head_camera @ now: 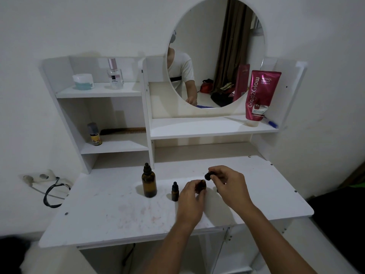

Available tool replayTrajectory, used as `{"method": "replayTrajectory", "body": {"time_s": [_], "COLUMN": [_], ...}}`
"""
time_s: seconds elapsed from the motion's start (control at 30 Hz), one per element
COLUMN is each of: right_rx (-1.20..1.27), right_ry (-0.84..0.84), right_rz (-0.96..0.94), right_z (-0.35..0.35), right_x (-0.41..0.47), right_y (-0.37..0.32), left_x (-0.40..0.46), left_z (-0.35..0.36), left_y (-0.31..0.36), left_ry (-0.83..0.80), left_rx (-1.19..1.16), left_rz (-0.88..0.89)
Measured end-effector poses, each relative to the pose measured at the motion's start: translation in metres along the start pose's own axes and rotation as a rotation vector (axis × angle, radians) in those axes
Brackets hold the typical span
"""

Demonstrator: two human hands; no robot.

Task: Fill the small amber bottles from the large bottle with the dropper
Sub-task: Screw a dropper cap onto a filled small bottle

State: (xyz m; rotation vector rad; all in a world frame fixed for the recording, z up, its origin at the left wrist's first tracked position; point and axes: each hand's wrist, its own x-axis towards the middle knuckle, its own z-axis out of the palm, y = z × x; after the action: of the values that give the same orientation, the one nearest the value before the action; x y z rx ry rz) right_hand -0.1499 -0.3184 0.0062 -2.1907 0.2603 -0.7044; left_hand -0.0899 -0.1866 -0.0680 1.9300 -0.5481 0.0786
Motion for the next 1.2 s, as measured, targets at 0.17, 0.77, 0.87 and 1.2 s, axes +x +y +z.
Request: {"method": "replayTrajectory", "body": {"time_s": [0.17, 0.77, 0.87, 1.2], "right_rx": [-0.137, -0.427, -0.444, -0.425], "right_ry": [-0.164, -0.244, -0.199, -0.234], "right_rz": [-0.035, -0.059, -0.091, -0.050], "right_z": [0.006, 0.004, 0.001, 0.008], "right_x": [0.008, 0.026, 0.024, 0.024], "right_y": [0.003, -0.015, -0.015, -0.015], "left_x": [0.000, 0.006, 0.006, 0.006], "left_z": [0.000, 0.005, 0.005, 0.005], "left_y": [-0.002, -0.006, -0.007, -0.007], "left_ry": [-0.006, -0.005, -0.017, -0.003], "left_rx": [-0.022, -0.047, -0.072, -0.056], "left_rz": [0.001, -0.025, -0.035, 0.000]}}
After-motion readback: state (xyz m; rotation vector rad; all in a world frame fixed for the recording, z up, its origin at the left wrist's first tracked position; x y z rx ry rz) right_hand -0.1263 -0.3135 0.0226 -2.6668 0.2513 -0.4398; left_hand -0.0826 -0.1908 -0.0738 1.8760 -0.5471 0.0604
